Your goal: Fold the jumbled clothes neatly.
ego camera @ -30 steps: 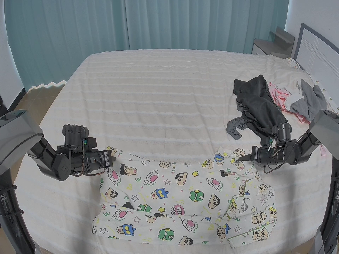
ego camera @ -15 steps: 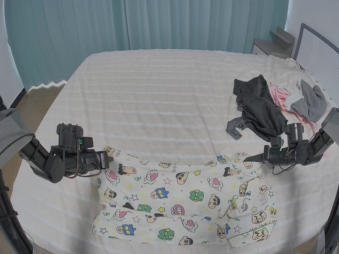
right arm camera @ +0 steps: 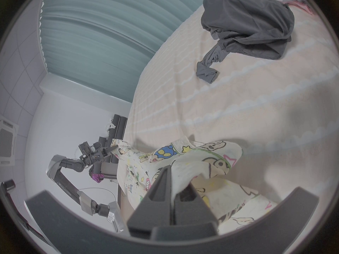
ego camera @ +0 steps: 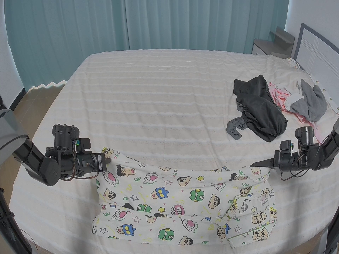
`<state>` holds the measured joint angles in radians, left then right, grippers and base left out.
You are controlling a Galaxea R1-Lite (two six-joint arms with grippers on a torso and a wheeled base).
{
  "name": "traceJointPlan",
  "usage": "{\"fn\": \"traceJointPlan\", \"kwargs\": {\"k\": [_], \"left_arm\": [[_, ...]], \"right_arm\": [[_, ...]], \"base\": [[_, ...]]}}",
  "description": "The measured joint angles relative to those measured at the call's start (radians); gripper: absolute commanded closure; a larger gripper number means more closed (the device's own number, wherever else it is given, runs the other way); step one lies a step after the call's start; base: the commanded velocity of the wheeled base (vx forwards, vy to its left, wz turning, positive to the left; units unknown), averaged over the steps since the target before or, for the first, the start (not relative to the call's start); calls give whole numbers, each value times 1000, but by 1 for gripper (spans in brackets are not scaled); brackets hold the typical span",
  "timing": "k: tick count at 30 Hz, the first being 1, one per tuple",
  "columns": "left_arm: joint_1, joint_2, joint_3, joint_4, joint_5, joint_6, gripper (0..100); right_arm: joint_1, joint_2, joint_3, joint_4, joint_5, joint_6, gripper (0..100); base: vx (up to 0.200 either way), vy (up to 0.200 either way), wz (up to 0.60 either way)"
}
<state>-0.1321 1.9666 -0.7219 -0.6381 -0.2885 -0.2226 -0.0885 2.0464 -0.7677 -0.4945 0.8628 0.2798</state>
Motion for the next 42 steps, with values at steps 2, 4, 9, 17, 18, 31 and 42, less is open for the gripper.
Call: {"fn": "traceJointPlan", "kwargs": {"k": [2,4,9,17,18,31,42], "left_arm": [[0,-5,13,0,0,1,100],[0,-10,29,-1,0,1,100],[-1,-26,77,-1,-1,2,100],[-4,-44,158,-3,-5,28,100],[-5,-45,168,-6,-5,30,100],[-20,-20,310,-178,-25,35,100],[-24,76,440,-366,-37,34,100]], "right_arm": [[-3,-7,23,1,0,-33,100],[-7,-11,48,0,0,-71,100],[-14,-21,111,1,0,-153,100],[-29,-29,179,3,-1,-211,100],[-31,-29,185,3,-1,-220,100],[-37,-13,266,3,-10,-305,100],[-39,25,306,0,-21,-340,100]], "base": [[0,0,0],[0,0,0],[0,0,0],[0,0,0],[0,0,0],[0,0,0],[0,0,0]]}}
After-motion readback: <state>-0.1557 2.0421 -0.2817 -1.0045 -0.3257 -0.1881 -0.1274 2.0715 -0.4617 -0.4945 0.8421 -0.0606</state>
